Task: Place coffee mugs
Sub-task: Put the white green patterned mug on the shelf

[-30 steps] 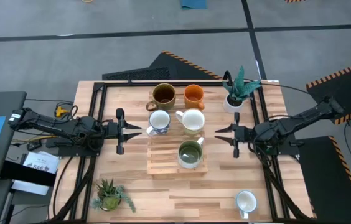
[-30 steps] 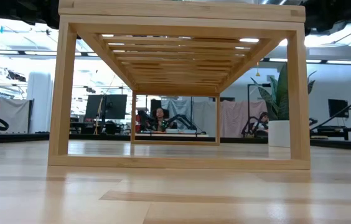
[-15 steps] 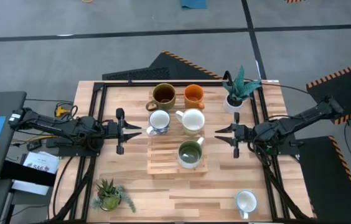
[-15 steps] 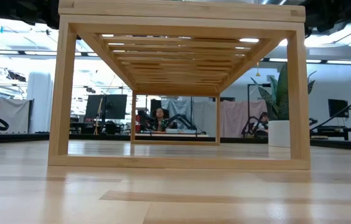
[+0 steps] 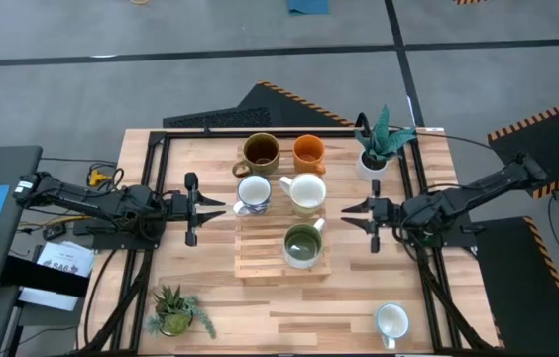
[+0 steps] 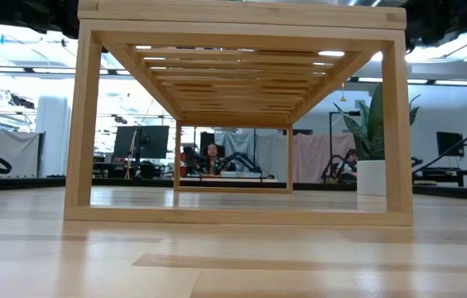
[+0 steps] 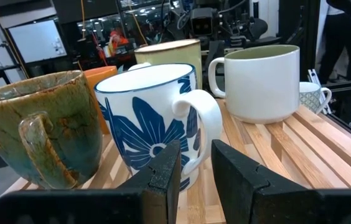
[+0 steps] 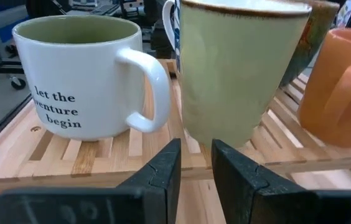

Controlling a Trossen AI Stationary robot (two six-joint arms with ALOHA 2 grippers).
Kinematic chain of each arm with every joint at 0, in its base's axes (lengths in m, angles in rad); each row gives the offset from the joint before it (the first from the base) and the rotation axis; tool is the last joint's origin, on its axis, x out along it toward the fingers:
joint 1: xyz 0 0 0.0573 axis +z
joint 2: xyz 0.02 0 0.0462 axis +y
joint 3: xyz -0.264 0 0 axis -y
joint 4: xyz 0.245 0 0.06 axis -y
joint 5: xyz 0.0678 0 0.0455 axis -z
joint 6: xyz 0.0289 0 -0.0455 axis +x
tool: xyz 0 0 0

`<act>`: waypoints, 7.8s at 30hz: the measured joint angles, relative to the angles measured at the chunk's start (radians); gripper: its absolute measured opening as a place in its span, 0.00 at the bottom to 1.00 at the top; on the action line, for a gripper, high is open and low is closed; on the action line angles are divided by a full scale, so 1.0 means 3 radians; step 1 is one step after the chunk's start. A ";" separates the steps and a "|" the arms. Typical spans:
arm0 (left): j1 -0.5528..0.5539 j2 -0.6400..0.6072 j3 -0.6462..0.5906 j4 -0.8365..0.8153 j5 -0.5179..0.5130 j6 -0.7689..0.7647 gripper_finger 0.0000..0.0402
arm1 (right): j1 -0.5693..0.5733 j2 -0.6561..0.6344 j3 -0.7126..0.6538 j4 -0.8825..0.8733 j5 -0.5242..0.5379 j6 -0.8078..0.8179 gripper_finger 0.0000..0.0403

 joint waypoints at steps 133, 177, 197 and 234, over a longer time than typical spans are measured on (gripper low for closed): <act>0.0000 -0.0023 0.0006 0.0012 -0.0100 0.0067 0.19 | -0.0350 0.3759 0.5487 -0.3230 -0.0436 -0.0549 0.11; 0.0001 -0.0022 0.0006 0.0059 -0.0079 0.0032 0.19 | -0.0331 0.4471 0.6372 -0.3941 -0.0442 -0.0278 0.11; -0.0406 0.0137 0.0105 0.0286 -0.0206 0.0240 0.17 | -0.0412 0.4561 0.6335 -0.3966 -0.0430 -0.0187 0.13; -0.1126 0.0832 0.1012 -0.1065 -0.0843 -0.0498 0.00 | -0.0468 0.4561 0.6336 -0.3929 -0.0454 -0.0172 0.13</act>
